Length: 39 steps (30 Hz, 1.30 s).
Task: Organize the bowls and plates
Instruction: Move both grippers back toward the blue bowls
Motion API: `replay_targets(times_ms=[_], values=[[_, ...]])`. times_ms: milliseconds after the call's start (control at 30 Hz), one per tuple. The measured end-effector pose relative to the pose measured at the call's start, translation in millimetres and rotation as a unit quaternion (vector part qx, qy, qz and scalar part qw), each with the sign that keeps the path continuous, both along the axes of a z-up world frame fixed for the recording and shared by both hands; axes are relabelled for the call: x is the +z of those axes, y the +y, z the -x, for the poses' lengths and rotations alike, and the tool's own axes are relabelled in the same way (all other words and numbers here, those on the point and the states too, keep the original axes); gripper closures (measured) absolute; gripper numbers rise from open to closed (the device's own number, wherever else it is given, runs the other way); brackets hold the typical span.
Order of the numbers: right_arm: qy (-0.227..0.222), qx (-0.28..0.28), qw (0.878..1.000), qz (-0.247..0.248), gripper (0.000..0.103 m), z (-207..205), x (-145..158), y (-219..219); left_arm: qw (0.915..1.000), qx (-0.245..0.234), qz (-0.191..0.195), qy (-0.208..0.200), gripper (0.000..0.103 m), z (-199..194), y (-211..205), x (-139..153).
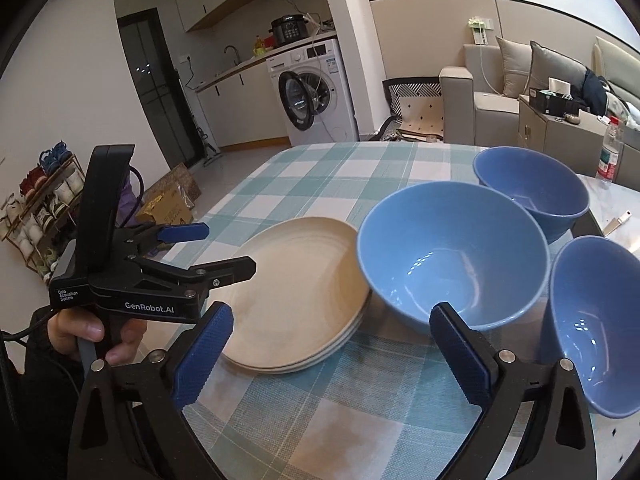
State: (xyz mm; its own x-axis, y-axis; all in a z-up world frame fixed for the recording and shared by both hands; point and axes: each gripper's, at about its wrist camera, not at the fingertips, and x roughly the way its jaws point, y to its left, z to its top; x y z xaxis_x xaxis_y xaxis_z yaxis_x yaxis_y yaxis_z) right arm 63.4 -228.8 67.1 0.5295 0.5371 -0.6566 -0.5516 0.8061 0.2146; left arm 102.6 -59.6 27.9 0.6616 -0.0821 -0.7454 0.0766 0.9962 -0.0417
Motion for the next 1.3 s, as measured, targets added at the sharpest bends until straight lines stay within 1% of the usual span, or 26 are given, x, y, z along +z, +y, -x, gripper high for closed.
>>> replay_targets(times_ms=[133,433,600,800,900,1100,1300], values=[[0.004,-0.027,1.0,-0.001,0.002,-6,0,-12,1.0,-0.007,0.0,-0.004,0.0,-3,-7,6],[0.011,-0.068,0.998,0.006,0.002,-17,-6,-30,0.9995,-0.03,0.005,-0.001,0.0,-13,-24,5],[0.011,-0.088,0.996,0.005,0.002,-22,-7,-37,0.9994,-0.035,0.007,-0.003,0.0,-17,-29,6],[0.021,-0.109,0.994,0.0,0.002,-28,-13,-46,0.9994,-0.032,0.007,-0.007,0.0,-26,-33,8],[0.028,-0.119,0.993,-0.008,0.002,-32,-15,-49,0.9992,-0.04,0.006,-0.006,0.0,-32,-37,7],[0.027,-0.131,0.991,-0.013,0.002,-36,-19,-51,0.9981,-0.056,0.025,0.003,0.0,-40,-42,3],[0.027,-0.146,0.989,-0.016,0.002,-40,-21,-52,0.9965,-0.078,0.03,-0.007,0.001,-44,-52,8]])
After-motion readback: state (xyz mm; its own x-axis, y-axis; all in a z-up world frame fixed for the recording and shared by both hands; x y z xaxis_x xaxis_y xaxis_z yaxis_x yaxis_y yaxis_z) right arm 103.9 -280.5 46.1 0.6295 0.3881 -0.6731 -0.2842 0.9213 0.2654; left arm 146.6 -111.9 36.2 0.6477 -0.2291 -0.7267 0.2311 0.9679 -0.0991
